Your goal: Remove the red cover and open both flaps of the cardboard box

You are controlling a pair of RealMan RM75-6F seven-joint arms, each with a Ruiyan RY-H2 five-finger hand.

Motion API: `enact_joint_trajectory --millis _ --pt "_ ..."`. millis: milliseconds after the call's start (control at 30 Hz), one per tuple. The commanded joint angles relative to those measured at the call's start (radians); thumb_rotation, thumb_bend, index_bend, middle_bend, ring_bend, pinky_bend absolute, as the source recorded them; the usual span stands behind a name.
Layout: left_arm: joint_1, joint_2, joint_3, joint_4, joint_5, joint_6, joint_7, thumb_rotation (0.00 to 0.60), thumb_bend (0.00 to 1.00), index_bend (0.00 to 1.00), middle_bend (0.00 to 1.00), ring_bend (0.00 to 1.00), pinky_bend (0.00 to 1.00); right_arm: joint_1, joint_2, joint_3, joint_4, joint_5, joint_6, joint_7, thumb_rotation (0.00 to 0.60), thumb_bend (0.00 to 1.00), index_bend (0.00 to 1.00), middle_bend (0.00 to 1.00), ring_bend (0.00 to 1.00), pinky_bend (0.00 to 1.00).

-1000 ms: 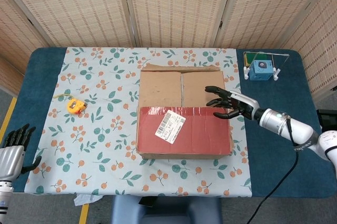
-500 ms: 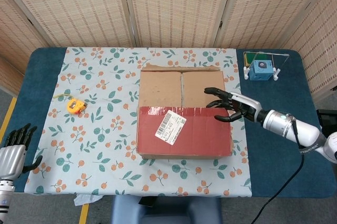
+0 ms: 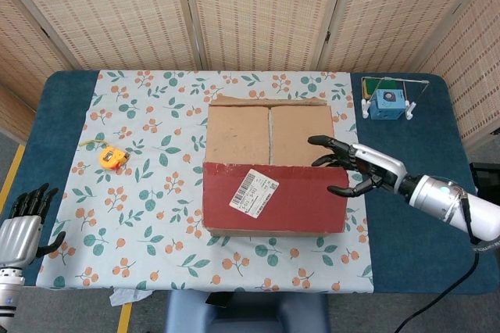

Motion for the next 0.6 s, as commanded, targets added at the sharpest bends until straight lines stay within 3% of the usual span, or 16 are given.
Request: enact_joint_trajectory --millis 33,333,467,600 --pt "0.002 0.000 -0.002 -0.002 -0.014 -0.004 0.001 0.600 0.38 0.00 0.00 0.00 0.00 -0.087 0.058 0.075 -0.130 0.010 0.040 -0.025 0.600 0.39 0.03 0.00 0.19 0.23" --pt "0.006 0.009 -0.002 -0.017 -0.012 0.003 -0.007 0.600 0.38 0.00 0.00 0.00 0.00 -0.379 0.126 0.290 -0.431 0.042 0.049 -0.079 0.600 0.39 0.03 0.00 0.17 0.23" --pt "0.009 0.012 0.000 -0.023 -0.006 0.009 -0.006 0.600 0.38 0.00 0.00 0.00 0.00 -0.509 0.122 0.337 -0.496 0.030 0.002 -0.131 0.600 0.39 0.00 0.00 0.15 0.23" --pt "0.011 0.012 0.003 -0.027 0.002 0.017 -0.003 0.600 0.38 0.00 0.00 0.00 0.00 -0.610 0.100 0.345 -0.523 0.011 -0.038 -0.202 0.600 0.39 0.00 0.00 0.14 0.23"
